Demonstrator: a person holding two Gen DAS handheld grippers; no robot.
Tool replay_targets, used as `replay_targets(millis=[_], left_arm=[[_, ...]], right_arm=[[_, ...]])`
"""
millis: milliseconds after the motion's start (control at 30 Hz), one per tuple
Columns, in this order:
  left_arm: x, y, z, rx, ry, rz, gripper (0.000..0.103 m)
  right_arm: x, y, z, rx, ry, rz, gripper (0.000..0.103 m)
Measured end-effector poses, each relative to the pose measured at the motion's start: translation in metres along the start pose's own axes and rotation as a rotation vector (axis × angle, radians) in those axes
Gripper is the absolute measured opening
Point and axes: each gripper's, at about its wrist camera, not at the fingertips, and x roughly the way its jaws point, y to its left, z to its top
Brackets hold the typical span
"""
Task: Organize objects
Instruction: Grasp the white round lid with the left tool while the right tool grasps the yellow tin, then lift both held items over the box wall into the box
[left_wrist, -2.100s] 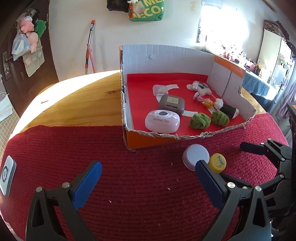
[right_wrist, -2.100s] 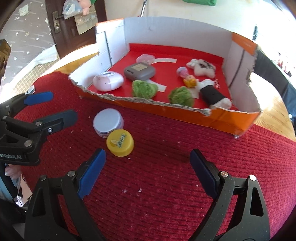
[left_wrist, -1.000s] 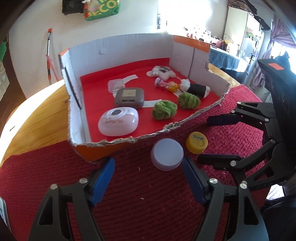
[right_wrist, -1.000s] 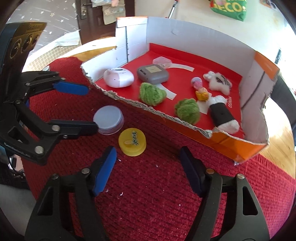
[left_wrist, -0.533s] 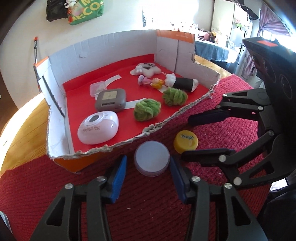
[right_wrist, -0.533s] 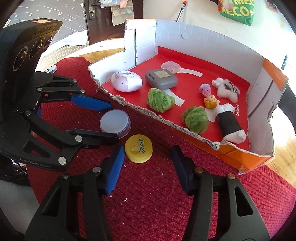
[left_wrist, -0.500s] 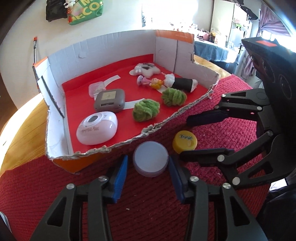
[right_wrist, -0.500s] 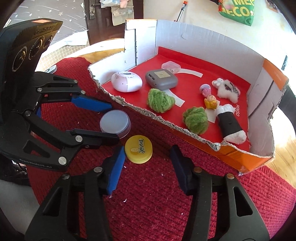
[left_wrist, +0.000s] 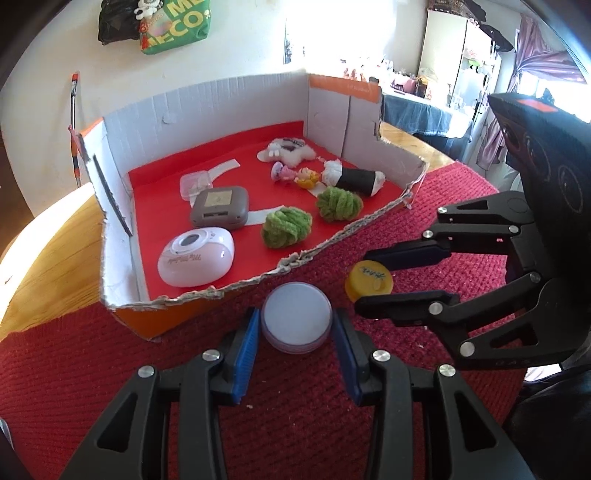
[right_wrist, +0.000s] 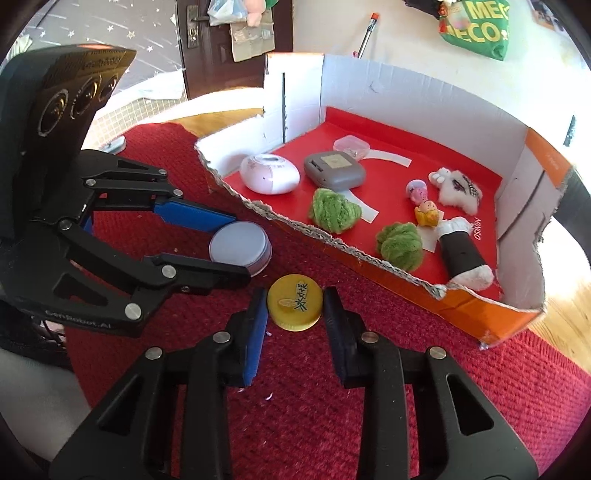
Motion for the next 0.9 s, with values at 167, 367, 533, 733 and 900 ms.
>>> replay_targets(millis=[167, 367, 533, 733, 900], left_arm=[[-0.015, -0.003, -0.001, -0.001, -0.031, -0.011, 0.042], [-0.028, -0.008, -0.003, -0.012, -0.054, -0.029, 0.042], [-0.037, -0.012, 0.0, -0.017, -0.072, -0.043, 0.042], [-0.048, -0.004, 0.028, -0.046, -0.099, -0.066, 0.042], [-0.033, 0.013, 0.082, -0.063, -0.091, -0.077, 0.042]], right_arm=[[-0.015, 0.004, -0.001, 0.003, -0.026, -0.002, 0.029], [-0.025, 0.009, 0.0, 0.005, -0.043, -0.005, 0.029], [-0.033, 0.014, -0.001, 0.007, -0.058, -0.002, 0.029], [-0.047, 0.009, 0.008, 0.02, -0.09, 0.003, 0.029], [-0.05, -0.013, 0.03, 0.07, -0.106, 0.0, 0.029]])
